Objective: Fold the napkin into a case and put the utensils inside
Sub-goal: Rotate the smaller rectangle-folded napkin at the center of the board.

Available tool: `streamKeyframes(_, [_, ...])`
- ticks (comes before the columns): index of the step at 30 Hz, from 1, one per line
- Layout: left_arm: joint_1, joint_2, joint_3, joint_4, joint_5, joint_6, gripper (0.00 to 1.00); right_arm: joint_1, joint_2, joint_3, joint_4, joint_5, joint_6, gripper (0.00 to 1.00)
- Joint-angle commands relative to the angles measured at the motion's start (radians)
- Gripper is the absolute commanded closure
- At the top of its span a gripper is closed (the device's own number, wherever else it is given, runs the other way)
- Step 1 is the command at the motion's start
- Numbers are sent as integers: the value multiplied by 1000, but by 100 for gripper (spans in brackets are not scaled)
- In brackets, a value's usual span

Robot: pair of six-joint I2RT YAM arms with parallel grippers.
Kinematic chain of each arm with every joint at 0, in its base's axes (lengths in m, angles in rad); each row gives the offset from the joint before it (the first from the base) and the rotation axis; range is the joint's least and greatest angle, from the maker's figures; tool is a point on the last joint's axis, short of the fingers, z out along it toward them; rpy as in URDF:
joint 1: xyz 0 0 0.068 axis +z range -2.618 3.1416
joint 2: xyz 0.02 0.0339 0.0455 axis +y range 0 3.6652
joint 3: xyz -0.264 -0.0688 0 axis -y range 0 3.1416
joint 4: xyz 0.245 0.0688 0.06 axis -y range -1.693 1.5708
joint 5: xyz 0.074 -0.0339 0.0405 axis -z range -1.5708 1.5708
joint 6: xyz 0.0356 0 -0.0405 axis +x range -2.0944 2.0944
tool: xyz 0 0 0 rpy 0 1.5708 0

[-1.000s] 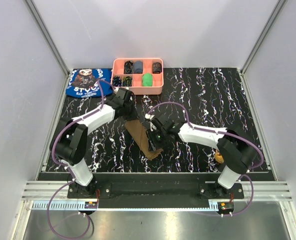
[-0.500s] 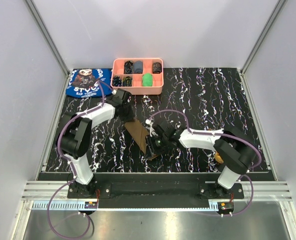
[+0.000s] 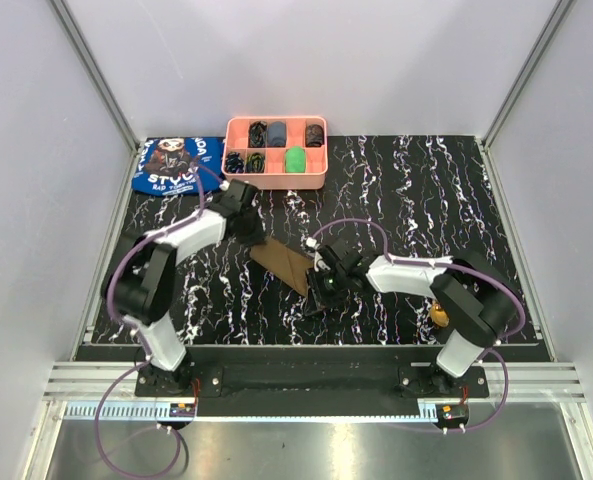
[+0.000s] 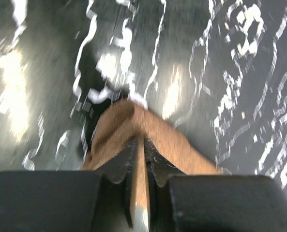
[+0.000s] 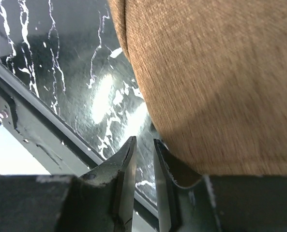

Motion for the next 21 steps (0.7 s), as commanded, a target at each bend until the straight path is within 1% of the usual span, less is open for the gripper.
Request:
streamKeyframes(1, [2, -189, -77, -8, -23, -13, 83, -7, -95, 51, -88, 32, -39, 69])
streamKeyframes(3, [2, -211, -100, 9, -9, -16, 81, -10, -115, 57, -87, 29, -29, 68])
streamKeyframes(5, [2, -199, -117, 9, 0, -19, 82, -18, -109, 66, -85, 46, -29, 68])
streamKeyframes(7, [2, -173, -143, 30, 5, -24, 82, -40, -96, 69, -80, 49, -22, 68])
streamKeyframes(9, [2, -141, -166, 90, 9, -30, 82, -50, -68, 71, -61, 38, -17, 68])
streamKeyframes(12, [2, -81, -178, 119, -12, -34, 85, -64, -31, 65, -33, 61, -9, 68])
streamKeyframes(14, [2, -70, -191, 147, -24, -53, 85, -84, -14, 59, -27, 73, -25, 68])
streamKeyframes(17, [0, -94, -229, 135, -49, -88, 85, -127, -2, 53, -25, 83, -66, 68])
streamKeyframes(19, [0, -146, -285, 136, -77, -106, 85, -148, 3, 54, -30, 82, -97, 68])
streamKeyframes(20, [0, -171, -310, 136, -81, -129, 85, -165, 6, 57, -36, 81, -141, 68])
streamKeyframes(21, [2, -232, -339, 142, -84, -142, 84, -173, 9, 60, -34, 60, -166, 68])
